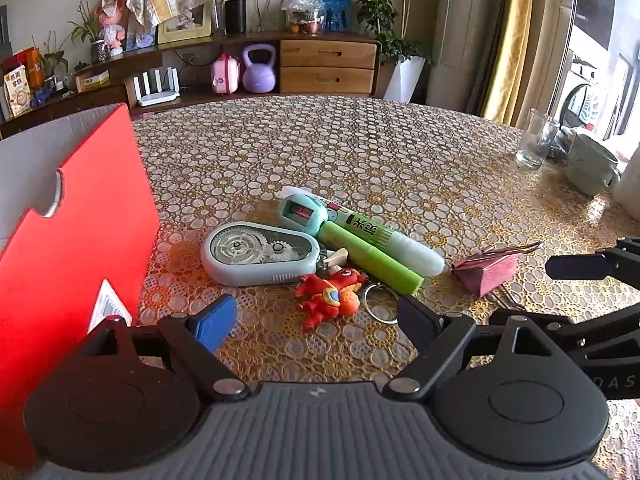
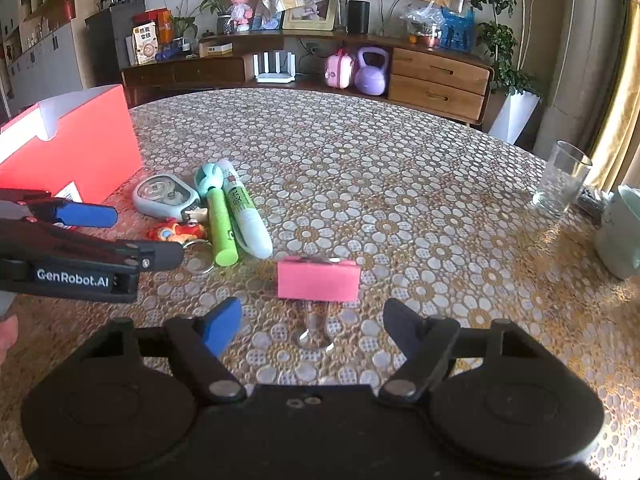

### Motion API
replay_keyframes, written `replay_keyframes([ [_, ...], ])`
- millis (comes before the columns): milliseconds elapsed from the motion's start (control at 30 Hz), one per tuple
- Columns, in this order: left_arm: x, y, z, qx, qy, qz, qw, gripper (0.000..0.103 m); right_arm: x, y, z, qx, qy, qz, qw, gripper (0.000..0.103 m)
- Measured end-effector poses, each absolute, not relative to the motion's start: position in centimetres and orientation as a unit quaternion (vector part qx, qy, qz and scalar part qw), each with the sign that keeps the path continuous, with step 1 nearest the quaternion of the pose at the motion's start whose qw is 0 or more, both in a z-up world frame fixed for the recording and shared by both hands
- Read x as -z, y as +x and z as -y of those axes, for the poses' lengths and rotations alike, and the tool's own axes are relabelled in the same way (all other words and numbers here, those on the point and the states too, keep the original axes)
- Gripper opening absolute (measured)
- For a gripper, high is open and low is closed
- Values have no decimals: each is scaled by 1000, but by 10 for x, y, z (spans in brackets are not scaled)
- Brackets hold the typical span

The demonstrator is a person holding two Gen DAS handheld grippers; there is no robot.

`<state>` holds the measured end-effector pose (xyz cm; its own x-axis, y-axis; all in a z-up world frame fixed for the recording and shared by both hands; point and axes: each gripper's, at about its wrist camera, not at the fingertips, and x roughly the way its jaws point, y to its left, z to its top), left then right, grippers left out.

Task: Organize rigid objects

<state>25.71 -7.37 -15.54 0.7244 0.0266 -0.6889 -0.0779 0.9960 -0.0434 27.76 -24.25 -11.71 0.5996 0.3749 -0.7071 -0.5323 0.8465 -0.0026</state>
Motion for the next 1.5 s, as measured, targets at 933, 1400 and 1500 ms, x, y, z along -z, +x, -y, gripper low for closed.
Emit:
replay_keyframes([
  [933, 168, 267, 81, -3, -13, -352, 936, 40, 125, 294, 227, -218, -92, -366, 900, 48],
  [1400, 150, 238, 73, 7, -15, -349, 937, 15, 86, 247, 241, -229, -68, -348, 906, 48],
  [1500, 144, 229, 72, 14, -21, -352, 936, 7, 77, 236, 243, -233, -66, -345, 907, 48],
])
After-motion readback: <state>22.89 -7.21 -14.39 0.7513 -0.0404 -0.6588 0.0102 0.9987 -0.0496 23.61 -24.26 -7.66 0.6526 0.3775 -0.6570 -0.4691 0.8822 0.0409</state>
